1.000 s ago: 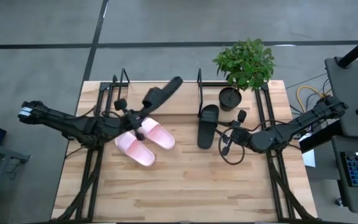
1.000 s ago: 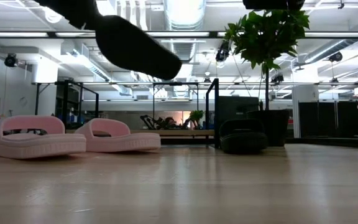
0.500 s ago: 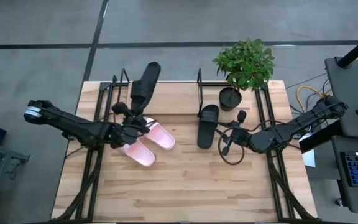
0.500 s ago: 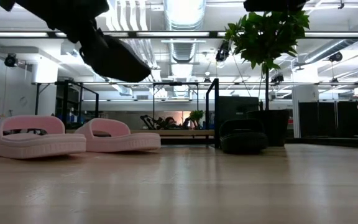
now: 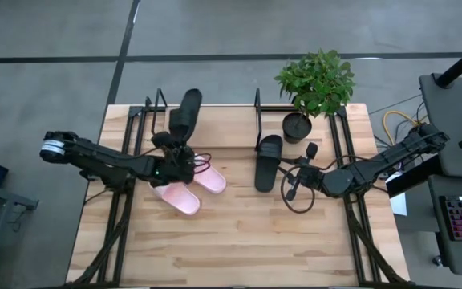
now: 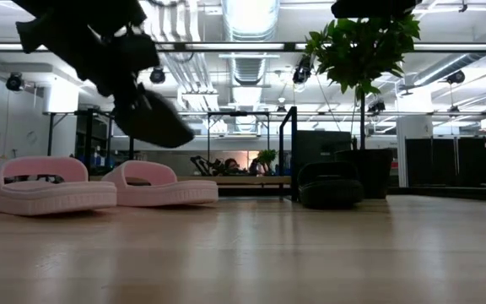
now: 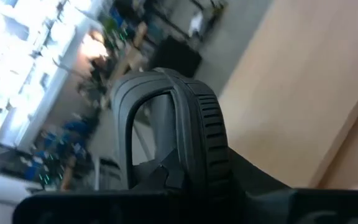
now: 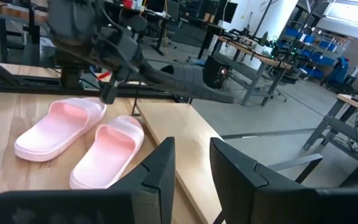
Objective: Pick and place slides into the shelf
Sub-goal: Put the right black slipper on the shelf
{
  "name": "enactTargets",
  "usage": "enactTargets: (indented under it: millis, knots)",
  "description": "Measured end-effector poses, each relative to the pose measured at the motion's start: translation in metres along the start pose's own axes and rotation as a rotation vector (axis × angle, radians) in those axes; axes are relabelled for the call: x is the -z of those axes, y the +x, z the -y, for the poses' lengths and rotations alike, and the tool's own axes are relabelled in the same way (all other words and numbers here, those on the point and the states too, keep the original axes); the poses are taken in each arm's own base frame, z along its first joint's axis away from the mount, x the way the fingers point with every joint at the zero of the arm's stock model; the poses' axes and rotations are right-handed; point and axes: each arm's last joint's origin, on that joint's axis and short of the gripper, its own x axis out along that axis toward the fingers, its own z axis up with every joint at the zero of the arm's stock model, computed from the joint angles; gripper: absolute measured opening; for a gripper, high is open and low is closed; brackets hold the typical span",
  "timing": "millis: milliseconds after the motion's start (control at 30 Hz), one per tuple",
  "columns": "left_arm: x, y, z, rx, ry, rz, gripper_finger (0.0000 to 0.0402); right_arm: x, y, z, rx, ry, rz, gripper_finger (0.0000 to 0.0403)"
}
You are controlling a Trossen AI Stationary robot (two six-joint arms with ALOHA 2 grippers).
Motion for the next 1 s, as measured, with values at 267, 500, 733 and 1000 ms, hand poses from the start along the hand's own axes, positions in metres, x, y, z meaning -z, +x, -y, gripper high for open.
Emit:
enactTargets:
  millis: [267, 500, 733, 1000]
  knots:
    - [0.015, 0.006, 0.004, 0.064, -0.039, -0.103, 0.0025, 0.001, 0.000, 0.000, 0.001, -0.003, -0.002, 0.0082]
    - [0.022, 0.016, 0.018, 0.047, 0.057, -0.155, 0.0025, 0.004, 0.000, -0.001, 0.000, -0.008, -0.006, 0.0086]
    - [0.028, 0.022, 0.031, 0.000, 0.153, -0.179, 0.0025, 0.005, 0.000, -0.001, 0.000, -0.012, -0.009, 0.0078]
    - [0.029, 0.024, 0.034, 0.069, 0.151, -0.216, 0.0037, 0.005, 0.000, -0.001, 0.000, -0.011, -0.008, 0.0083]
